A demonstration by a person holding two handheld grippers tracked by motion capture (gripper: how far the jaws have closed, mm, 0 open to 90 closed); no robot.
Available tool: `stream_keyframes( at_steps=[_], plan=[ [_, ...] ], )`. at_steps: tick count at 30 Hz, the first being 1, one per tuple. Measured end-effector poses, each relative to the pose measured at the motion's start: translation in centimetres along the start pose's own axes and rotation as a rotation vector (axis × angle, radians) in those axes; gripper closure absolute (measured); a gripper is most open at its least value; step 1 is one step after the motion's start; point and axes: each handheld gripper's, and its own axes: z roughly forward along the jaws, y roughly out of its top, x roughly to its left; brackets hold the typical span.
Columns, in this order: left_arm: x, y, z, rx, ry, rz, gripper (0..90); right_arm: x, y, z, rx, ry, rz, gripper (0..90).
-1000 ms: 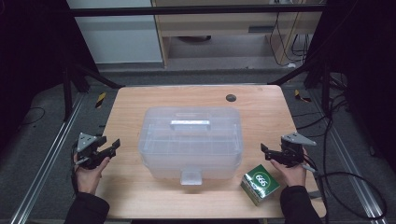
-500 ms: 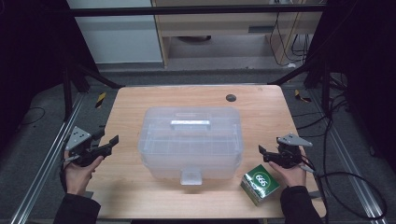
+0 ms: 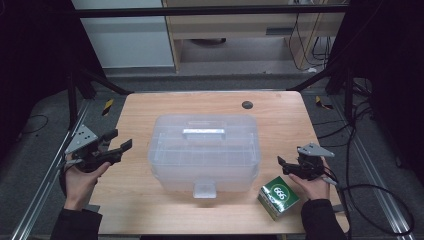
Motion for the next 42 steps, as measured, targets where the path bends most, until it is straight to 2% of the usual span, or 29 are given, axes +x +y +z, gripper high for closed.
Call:
stream_keyframes(
  at_steps=[10,18,19,20,23,27,30,33,34,37,42],
  plan=[
    [-0.8,2.4,0.5,-0.008,-0.048,0.041,31.0,-0.1,-0.2,0.1,0.027,0.007,-0.019,15.6],
    [-2.1,3.6,1.3,0.007,-0.084,0.105,29.5,-0.2,-0.4,0.3,0.029,0.013,-0.024,15.2],
    [-2.3,3.9,1.6,0.015,-0.097,0.126,29.5,-0.2,-0.4,0.3,0.034,0.015,-0.022,15.2],
    [-2.3,3.9,1.6,0.015,-0.097,0.126,29.6,-0.2,-0.4,0.3,0.034,0.015,-0.022,15.2],
    [-3.0,4.7,2.1,0.034,-0.102,0.169,29.5,-0.2,-0.3,0.3,0.038,0.016,-0.023,15.6],
    [-3.7,5.3,2.4,0.048,-0.117,0.178,29.6,-0.1,-0.4,0.3,0.04,0.022,-0.019,16.8],
    [-4.4,6.0,2.8,0.061,-0.114,0.211,29.6,-0.1,-0.4,0.4,0.044,0.022,-0.019,18.1],
    [-5.0,6.4,3.3,0.067,-0.123,0.226,29.8,-0.1,-0.4,0.4,0.046,0.023,-0.014,19.8],
    [-5.2,6.6,3.6,0.064,-0.127,0.247,29.8,-0.2,-0.5,0.4,0.049,0.028,-0.011,20.5],
    [-6.1,6.9,3.9,0.069,-0.125,0.251,29.9,-0.1,-0.6,0.6,0.074,0.041,-0.003,23.3],
    [-6.9,7.0,4.5,0.078,-0.142,0.276,29.9,-0.1,-0.6,0.7,0.079,0.033,0.008,24.6]
  ],
)
